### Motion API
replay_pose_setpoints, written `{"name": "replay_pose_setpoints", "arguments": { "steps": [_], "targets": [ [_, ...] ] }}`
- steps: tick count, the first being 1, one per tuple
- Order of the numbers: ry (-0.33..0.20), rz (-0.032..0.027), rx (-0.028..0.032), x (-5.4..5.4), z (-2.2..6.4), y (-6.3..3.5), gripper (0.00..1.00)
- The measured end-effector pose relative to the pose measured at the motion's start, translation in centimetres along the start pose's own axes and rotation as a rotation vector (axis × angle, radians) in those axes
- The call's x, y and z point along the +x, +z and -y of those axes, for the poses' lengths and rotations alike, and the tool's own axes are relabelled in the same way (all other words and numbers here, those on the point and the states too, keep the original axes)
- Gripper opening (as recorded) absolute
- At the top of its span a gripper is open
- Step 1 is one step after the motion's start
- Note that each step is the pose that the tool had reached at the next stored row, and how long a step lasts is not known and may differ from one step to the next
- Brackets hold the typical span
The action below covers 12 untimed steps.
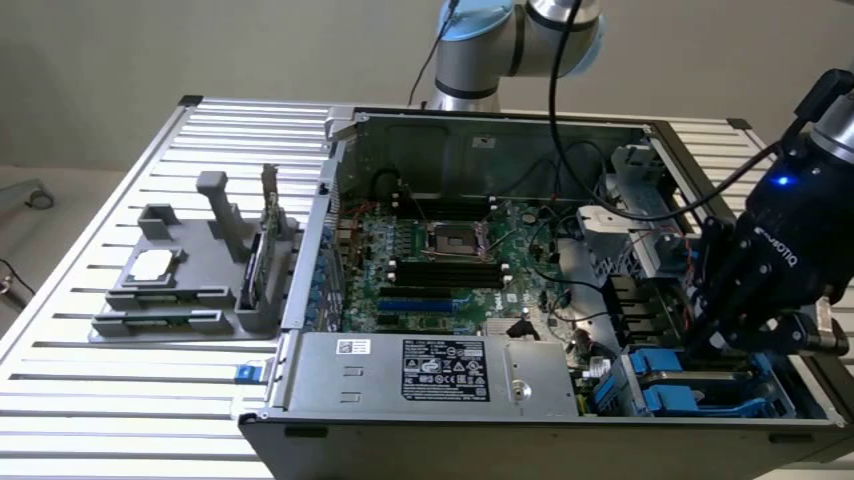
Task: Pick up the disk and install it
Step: 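Insert the second disk wire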
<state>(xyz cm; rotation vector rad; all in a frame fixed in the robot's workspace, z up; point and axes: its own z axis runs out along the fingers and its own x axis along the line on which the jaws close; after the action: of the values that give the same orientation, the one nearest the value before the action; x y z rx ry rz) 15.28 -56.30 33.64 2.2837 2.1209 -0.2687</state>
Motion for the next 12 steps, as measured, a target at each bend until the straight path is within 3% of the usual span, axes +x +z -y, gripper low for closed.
{"name": "replay_pose_setpoints", "arguments": {
  "steps": [12],
  "targets": [
    [-0.001,-0.0087,0.0035,-0.31,-0.18,0.1,0.16]
  ]
}}
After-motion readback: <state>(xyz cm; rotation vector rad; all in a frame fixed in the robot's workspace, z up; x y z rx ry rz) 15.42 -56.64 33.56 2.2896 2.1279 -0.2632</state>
